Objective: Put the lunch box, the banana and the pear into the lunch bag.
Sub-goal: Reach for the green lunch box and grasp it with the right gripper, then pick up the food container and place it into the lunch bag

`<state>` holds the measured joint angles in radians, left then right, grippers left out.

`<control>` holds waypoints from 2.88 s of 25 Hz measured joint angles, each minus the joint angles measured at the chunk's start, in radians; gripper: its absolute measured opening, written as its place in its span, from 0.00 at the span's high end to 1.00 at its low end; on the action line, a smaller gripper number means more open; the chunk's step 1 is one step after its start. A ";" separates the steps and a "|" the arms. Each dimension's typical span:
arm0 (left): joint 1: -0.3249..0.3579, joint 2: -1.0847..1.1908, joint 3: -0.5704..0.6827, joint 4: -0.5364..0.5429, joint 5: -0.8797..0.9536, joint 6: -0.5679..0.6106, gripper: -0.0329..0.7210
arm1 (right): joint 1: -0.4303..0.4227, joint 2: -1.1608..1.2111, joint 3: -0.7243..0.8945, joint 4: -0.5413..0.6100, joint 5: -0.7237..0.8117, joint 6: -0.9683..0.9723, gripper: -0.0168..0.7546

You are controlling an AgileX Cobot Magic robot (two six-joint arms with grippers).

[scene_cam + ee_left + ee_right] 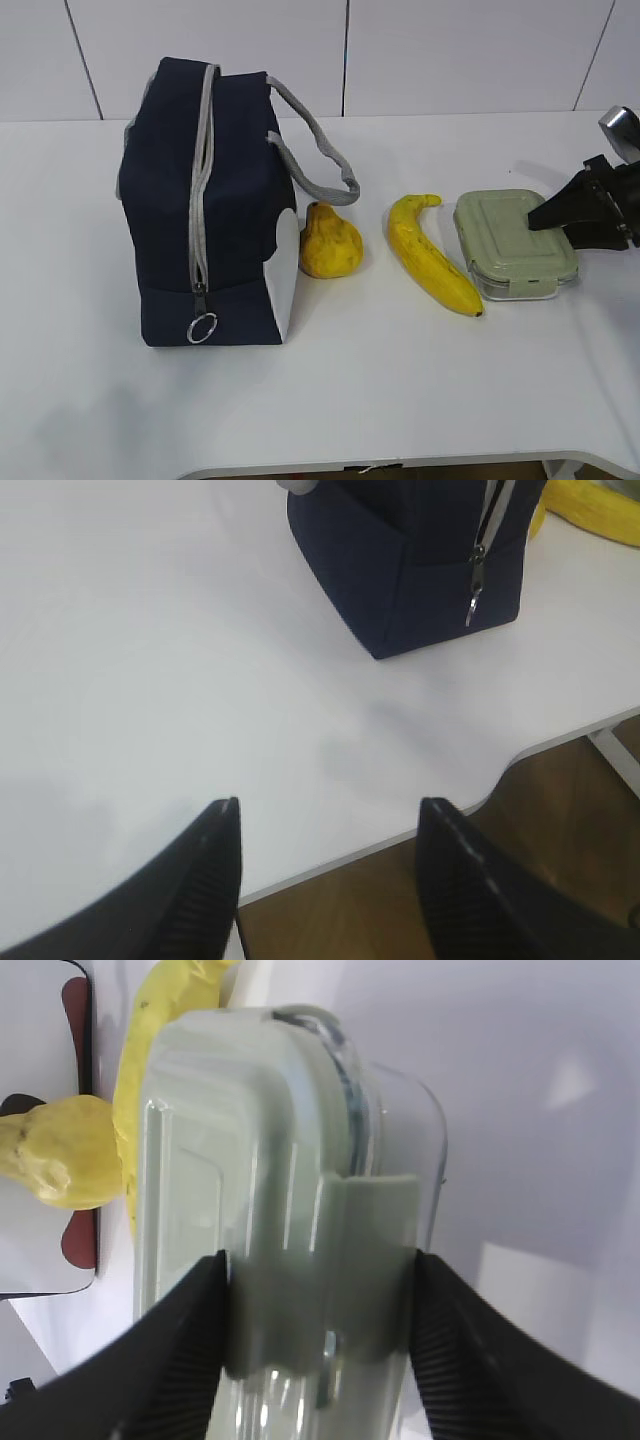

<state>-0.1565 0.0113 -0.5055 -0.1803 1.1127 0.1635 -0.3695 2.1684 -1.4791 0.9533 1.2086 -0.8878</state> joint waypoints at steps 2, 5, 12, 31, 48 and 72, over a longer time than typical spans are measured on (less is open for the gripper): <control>0.000 0.000 0.000 0.000 0.000 0.000 0.43 | 0.000 0.000 0.000 0.000 0.000 0.000 0.41; 0.000 0.000 0.000 0.000 0.000 0.000 0.43 | 0.000 0.000 0.000 0.002 0.002 0.002 0.43; 0.000 0.000 0.000 0.000 0.000 0.000 0.43 | 0.000 0.000 0.000 0.007 0.004 0.017 0.48; 0.000 0.000 0.000 0.000 0.000 0.000 0.45 | 0.000 0.000 0.000 0.007 0.006 0.102 0.48; 0.000 0.000 0.000 0.000 0.000 0.000 0.48 | 0.006 -0.013 0.000 -0.006 -0.002 0.135 0.48; 0.000 0.000 0.000 0.000 0.000 0.000 0.50 | 0.077 -0.097 0.002 -0.057 -0.036 0.229 0.48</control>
<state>-0.1565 0.0113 -0.5055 -0.1803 1.1127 0.1635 -0.2930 2.0716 -1.4774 0.8960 1.1729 -0.6584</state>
